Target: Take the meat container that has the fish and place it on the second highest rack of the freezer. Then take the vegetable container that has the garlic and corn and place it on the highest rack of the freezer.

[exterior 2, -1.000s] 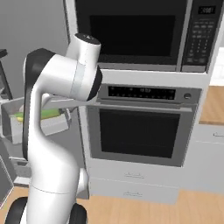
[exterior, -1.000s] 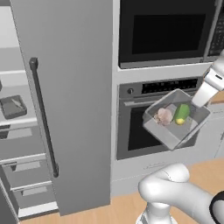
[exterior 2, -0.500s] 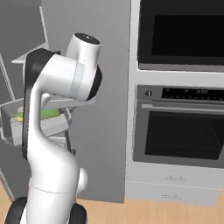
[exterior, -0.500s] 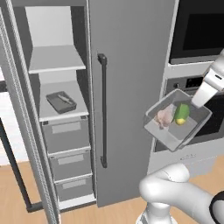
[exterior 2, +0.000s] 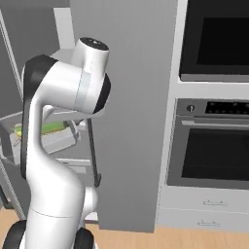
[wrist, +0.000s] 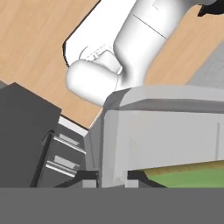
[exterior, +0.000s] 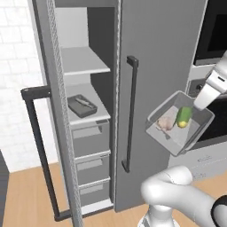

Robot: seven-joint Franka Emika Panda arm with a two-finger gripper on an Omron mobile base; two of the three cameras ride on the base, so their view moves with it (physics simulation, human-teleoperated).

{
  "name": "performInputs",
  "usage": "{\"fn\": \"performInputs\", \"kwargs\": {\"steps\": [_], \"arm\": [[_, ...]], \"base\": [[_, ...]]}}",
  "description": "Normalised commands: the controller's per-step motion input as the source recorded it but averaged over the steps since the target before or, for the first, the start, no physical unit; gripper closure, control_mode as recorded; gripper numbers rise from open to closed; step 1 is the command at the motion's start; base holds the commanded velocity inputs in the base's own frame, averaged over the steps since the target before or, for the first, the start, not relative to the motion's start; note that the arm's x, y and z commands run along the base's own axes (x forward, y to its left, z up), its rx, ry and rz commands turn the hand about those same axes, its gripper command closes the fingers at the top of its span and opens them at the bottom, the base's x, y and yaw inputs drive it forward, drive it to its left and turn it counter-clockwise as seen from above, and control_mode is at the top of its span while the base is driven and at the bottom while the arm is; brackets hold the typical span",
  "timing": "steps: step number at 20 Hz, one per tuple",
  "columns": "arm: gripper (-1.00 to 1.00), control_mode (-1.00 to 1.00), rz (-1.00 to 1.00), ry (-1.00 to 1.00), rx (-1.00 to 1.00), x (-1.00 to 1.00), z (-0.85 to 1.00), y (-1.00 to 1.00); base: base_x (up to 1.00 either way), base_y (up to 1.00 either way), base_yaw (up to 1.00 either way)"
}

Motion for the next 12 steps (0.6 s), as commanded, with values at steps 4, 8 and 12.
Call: {"fn": "performInputs", "kwargs": {"steps": [4, 8, 12], "arm": [[1.00, 1.00, 0.00, 0.00, 0.00, 0.00, 0.00, 0.00], [1.00, 1.00, 0.00, 0.00, 0.00, 0.00, 0.00, 0.00], [1.00, 1.00, 0.00, 0.00, 0.00, 0.00, 0.00, 0.00]], "base": [[0.22, 0.49, -0.14], [-0.45, 0.83, -0.11], [-0.04, 0.26, -0.08]]}}
